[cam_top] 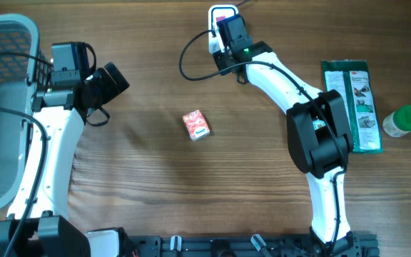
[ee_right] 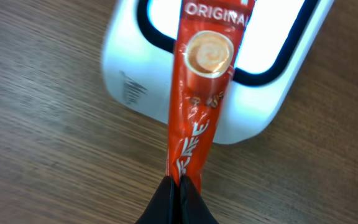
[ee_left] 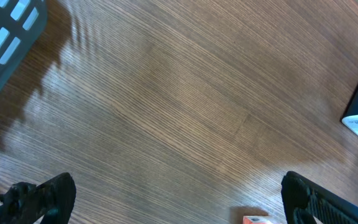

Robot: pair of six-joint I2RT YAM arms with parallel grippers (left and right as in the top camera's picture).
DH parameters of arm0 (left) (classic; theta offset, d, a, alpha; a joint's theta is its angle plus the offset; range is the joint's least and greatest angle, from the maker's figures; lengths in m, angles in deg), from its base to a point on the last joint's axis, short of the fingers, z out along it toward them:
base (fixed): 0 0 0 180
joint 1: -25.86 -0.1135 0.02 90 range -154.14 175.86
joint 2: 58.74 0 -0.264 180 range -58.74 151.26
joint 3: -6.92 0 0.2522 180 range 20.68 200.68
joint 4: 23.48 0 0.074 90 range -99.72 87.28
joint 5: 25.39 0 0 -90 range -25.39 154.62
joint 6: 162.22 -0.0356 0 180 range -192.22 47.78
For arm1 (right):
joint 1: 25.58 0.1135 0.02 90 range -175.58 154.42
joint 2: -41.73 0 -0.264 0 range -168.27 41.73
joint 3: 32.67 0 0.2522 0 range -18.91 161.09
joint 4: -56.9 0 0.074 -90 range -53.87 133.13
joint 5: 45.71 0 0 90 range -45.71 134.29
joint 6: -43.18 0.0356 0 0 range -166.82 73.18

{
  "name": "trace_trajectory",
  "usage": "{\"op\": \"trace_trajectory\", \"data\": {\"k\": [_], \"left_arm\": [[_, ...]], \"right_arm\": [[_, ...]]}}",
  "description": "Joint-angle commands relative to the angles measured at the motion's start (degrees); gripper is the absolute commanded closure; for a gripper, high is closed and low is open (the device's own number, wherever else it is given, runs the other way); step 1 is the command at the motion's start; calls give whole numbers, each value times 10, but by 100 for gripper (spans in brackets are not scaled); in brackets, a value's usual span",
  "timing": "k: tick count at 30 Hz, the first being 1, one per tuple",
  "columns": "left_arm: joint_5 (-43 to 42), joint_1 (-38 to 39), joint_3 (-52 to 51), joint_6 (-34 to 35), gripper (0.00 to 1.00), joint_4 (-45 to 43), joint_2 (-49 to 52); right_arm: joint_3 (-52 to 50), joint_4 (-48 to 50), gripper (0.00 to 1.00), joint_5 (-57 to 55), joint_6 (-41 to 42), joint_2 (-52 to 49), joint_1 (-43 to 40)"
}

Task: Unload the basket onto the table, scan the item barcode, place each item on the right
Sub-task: 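Raise the Nescafe stick to the white scanner and hold it, then carry the Nescafe stick right and set it by the gum packs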

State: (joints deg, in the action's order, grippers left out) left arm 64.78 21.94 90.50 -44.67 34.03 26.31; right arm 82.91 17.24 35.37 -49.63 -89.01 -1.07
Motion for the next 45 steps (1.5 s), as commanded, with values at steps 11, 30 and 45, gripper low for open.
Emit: {"op": "trace_trajectory", "data": {"k": [11, 30, 45], "left_arm": [[6, -2, 5, -1, 0, 0, -5], [6, -2, 5, -1, 0, 0, -5], [6, -2, 5, -1, 0, 0, -5]], "right_arm": [[10, -100, 96, 120, 88, 112, -45], [-141, -457, 95, 41, 88, 224, -178], [-265, -306, 44, 104, 90, 224, -199]]}}
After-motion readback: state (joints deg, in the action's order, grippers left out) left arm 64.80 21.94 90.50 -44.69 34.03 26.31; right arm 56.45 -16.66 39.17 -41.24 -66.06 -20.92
